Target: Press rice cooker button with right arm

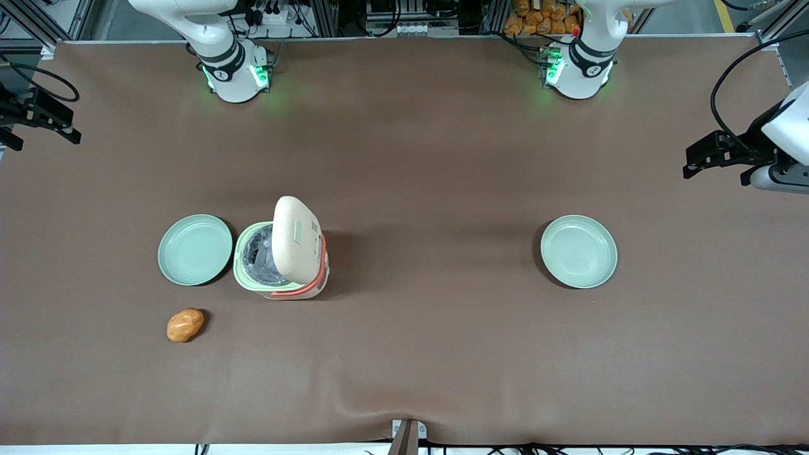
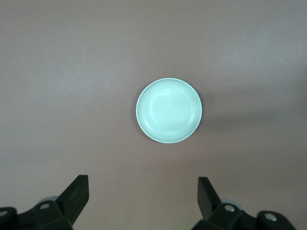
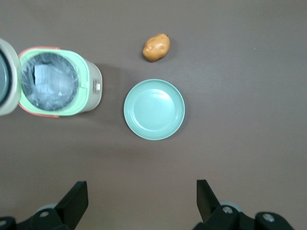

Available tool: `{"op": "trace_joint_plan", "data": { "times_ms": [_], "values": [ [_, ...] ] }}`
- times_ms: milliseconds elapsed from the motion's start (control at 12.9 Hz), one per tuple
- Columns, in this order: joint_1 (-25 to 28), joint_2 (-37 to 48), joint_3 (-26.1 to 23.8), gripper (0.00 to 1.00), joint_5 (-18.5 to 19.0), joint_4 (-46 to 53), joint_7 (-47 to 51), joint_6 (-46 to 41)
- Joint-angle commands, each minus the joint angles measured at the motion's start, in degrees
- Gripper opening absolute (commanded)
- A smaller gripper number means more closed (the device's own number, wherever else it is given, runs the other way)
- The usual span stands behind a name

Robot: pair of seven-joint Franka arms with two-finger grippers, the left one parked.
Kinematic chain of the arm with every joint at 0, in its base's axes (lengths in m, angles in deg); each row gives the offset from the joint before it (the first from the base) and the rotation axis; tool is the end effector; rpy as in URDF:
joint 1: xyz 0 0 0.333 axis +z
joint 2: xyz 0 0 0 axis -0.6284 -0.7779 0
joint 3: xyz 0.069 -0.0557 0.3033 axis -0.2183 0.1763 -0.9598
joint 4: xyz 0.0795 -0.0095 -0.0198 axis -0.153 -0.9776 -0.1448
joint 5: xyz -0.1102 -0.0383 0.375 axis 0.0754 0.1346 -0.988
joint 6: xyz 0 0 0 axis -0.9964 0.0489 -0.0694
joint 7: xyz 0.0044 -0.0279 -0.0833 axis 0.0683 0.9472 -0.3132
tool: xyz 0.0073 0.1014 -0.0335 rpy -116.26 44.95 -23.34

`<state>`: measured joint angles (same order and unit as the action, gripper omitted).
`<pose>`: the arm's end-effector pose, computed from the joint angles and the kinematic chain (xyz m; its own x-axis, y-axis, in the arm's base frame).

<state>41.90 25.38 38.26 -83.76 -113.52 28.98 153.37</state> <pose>0.5021 -0.0420 0.6545 0.9959 0.0799 0.0425 0.0808 -0.9965 -0.0196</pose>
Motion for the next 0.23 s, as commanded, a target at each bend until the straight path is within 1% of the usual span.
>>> {"op": "trace_joint_plan", "data": {
  "times_ms": [0,156],
  "values": [
    [0.46,-0.56,0.01,1.00,0.43,1.63,2.62,-0.22],
    [0.37,-0.56,0.01,1.00,0.35,1.46,2.71,-0.49]
  ]
}}
